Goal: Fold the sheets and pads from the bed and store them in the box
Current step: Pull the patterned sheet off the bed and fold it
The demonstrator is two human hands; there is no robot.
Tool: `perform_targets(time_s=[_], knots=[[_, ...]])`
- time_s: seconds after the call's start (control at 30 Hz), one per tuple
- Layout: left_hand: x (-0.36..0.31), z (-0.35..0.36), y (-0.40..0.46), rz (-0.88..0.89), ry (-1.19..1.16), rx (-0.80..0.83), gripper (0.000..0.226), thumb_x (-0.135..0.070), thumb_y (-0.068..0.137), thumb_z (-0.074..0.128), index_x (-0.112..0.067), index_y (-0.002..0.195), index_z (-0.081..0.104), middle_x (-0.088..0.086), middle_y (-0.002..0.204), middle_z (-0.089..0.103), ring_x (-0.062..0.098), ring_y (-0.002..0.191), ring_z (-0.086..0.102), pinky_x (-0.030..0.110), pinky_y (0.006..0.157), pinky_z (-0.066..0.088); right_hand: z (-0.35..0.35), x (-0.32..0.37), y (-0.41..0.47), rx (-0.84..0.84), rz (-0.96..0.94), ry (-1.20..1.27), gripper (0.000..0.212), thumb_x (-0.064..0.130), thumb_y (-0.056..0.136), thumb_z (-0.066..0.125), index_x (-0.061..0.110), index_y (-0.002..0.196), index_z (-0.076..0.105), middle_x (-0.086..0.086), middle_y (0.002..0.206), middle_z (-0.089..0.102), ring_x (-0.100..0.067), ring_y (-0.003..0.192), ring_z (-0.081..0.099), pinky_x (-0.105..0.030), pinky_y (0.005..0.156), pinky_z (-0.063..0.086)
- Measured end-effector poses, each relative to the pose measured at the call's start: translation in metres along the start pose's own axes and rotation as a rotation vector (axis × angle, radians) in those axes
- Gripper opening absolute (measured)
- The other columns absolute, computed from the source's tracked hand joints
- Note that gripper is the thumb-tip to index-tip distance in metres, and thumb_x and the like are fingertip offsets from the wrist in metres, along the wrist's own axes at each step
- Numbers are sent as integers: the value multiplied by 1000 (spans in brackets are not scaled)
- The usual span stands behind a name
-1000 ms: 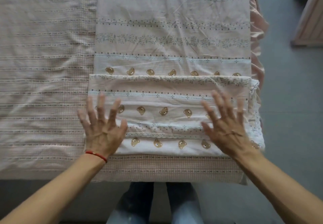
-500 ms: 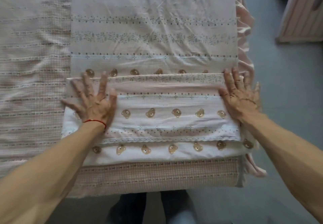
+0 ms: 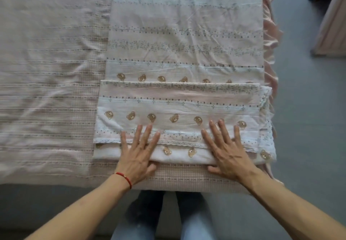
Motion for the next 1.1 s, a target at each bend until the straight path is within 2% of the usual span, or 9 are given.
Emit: perform_targets(time_s=[0.13,0.27,0.4,0.5,0.6,0.73,0.87,0.97,1.1], knots=[[28,-4,-10,-28,31,-115,108,20,71,58,-20,162,16,9,170,2,42,155,5,79,112,12,1,-11,-17,-158,63,28,102,7,84,64,21,165,4,-17,171,-3,-42,157,1,-74,117,16],[76,-3,-33,-193,63,-99,103,32,72,55,-14,160,27,6,169,16,42,153,16,75,113,18,-6,-28,-32,-240,145,-17,94,-27,81,47,16,162,27,-23,164,28,-46,150,28,-67,115,33],[119,-23,-48,-331,-205,-60,66,20,82,58,-12,139,60,11,146,56,44,135,50,61,100,47,-30,-45,-49,-321,247,21,39,-4,85,44,6,112,72,-21,112,72,-42,98,72,-51,83,60],[147,-59,-45,-340,-442,-83,53,18,75,65,-17,113,75,8,115,73,37,107,68,45,90,53,-68,-67,-54,-351,362,115,14,5,74,61,14,84,68,-10,78,68,-37,66,67,-41,61,52],[170,-110,-31,-473,-653,-194,40,8,81,70,-22,106,78,1,106,76,26,99,69,34,85,51,-123,-92,-48,-448,448,221,21,18,72,67,14,90,75,-12,85,74,-39,69,69,-41,59,53],[194,-184,10,-586,-949,-409,36,1,94,64,-34,99,71,-8,97,71,2,90,64,12,79,48,-193,-134,-25,-622,527,394,31,37,89,56,15,99,76,-14,93,74,-40,79,69,-42,63,53],[228,-219,79,-660,-1056,-579,33,-3,98,57,-33,104,68,5,99,69,19,92,62,34,85,49,-238,-177,18,-702,604,577,17,17,89,74,16,105,78,-12,93,76,-32,83,69,-37,68,48],[251,-226,137,-716,-1105,-626,23,-9,100,58,-19,117,68,9,103,67,20,94,59,30,86,44,-252,-211,58,-734,644,720,21,22,85,79,25,106,80,-6,89,76,-27,85,69,-34,72,48],[284,-212,216,-744,-1154,-624,21,-12,98,59,-28,91,69,6,96,69,21,90,64,32,86,49,-252,-258,127,-762,660,902,22,33,83,83,28,105,79,2,91,74,-22,84,68,-32,71,50]])
Point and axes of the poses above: each hand's wrist, its own y-axis towards the middle knuckle, its own z-axis out of the palm, x = y × z, the point moved 4 cm from there along y, towards the middle knuckle
